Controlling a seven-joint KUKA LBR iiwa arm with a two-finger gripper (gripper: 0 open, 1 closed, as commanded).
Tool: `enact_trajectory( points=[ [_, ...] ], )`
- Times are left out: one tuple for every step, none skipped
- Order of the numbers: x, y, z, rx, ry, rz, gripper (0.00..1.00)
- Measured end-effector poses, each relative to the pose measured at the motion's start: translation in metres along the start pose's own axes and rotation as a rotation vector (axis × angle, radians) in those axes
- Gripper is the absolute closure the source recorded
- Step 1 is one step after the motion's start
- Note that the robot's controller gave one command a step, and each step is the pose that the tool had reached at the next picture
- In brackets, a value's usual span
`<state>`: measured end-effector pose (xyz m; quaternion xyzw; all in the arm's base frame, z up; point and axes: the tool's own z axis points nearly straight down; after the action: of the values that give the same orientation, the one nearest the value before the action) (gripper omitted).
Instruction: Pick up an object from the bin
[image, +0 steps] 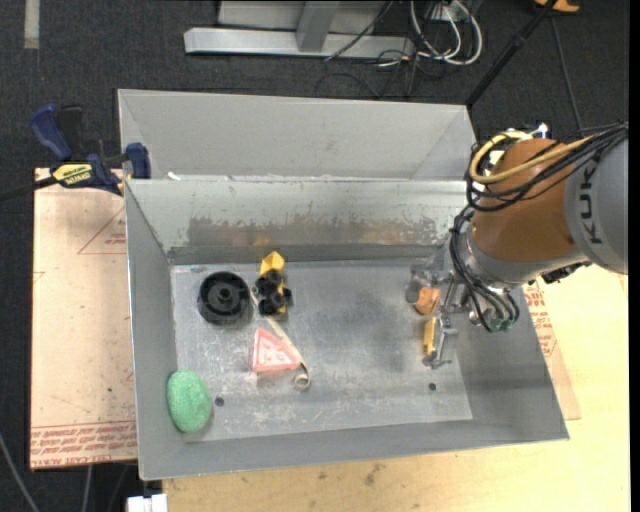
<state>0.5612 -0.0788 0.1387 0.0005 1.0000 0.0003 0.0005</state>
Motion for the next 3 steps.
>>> enact_trajectory(
  points=[
    [0.007, -0.015, -0.009, -0.001, -0.001, -0.006, 0.0],
    [0.009, -0.044, -0.007, 0.0, -0.003, -0.056, 0.0],
    [0.035, -0.038, 0.041, 0.001, -0.004, -0.223, 0.0]
  ],
)
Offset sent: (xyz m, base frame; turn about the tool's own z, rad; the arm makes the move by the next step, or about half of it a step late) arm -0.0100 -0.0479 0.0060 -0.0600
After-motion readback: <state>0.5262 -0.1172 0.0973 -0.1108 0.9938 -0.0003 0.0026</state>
